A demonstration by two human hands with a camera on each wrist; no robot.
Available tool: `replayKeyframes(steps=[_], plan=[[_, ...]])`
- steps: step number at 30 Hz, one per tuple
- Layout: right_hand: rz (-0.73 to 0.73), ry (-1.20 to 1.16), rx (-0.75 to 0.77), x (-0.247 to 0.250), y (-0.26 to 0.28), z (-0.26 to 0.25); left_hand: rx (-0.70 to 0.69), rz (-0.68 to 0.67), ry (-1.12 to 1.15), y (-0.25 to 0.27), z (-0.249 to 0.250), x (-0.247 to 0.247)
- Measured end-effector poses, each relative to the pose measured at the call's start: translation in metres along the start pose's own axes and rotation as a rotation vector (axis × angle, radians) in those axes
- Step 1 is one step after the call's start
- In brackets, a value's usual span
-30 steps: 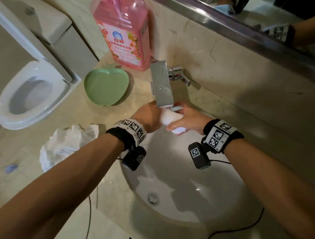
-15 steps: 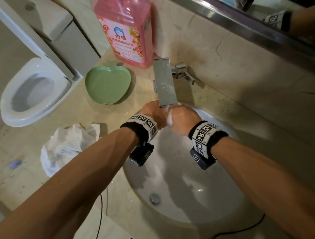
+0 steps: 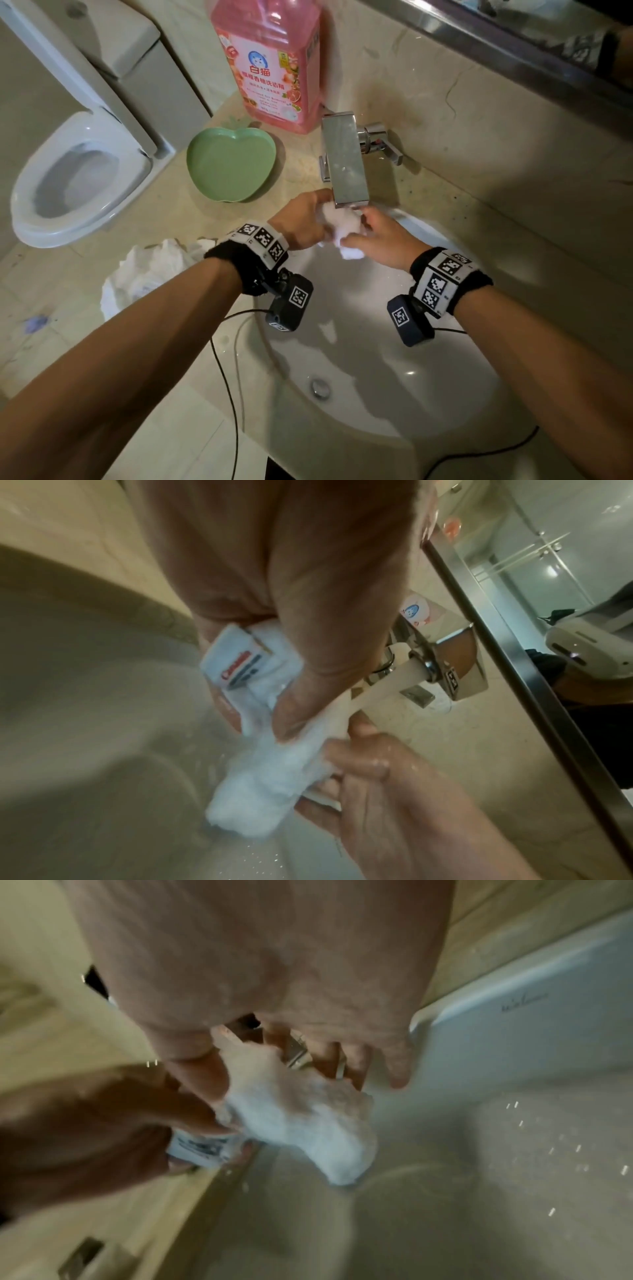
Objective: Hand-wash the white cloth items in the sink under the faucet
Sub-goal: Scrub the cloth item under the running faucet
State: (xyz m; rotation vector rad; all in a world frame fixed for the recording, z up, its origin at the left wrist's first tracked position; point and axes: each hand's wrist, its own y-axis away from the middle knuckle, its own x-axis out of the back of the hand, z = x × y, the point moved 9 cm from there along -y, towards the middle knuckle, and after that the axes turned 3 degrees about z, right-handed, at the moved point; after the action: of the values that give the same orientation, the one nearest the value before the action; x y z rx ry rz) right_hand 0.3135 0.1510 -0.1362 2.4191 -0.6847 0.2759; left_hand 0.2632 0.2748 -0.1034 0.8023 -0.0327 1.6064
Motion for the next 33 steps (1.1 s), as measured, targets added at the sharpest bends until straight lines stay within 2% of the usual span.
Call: replayKeyframes(steps=[4, 6, 12, 15, 18, 21, 24, 28, 30, 33], plan=[[0.154, 0.022, 0.083, 0.004, -0.003, -0.020, 0.043, 0.125, 0.093, 0.014, -0.017, 0.013], [0.166, 0.042, 0.097, 0.001, -0.003, -0.025, 0.068, 0.150, 0.074, 0.020, -0.024, 0.017], [0.106, -0.009, 0.047, -0.007, 0.003, -0.024, 0.094, 0.092, -0.026, 0.033, -0.027, 0.009], [0.180, 0.044, 0.075, 0.003, 0.007, -0.023, 0.114, 0.064, -0.062, 0.035, -0.029, 0.001], [0.230, 0.042, 0.099, 0.015, 0.012, -0.022, 0.061, 0.056, -0.033, 0.036, -0.025, -0.002], [0.135, -0.048, 0.073, 0.014, 0.017, -0.016, -0.031, 0.007, 0.046, 0.038, -0.011, -0.009], [0.103, 0.074, 0.118, 0.011, 0.020, -0.016, -0.075, 0.020, 0.013, 0.036, -0.001, -0.012], [0.252, 0.131, 0.143, 0.024, 0.025, -0.016, 0.047, 0.034, -0.156, 0.029, -0.004, -0.008], [0.295, 0.143, 0.179, 0.029, 0.026, -0.019, 0.109, -0.009, -0.146, 0.027, -0.008, -0.011], [0.323, 0.170, 0.225, 0.035, 0.026, -0.027, 0.120, -0.032, -0.139, 0.032, -0.010, -0.012]])
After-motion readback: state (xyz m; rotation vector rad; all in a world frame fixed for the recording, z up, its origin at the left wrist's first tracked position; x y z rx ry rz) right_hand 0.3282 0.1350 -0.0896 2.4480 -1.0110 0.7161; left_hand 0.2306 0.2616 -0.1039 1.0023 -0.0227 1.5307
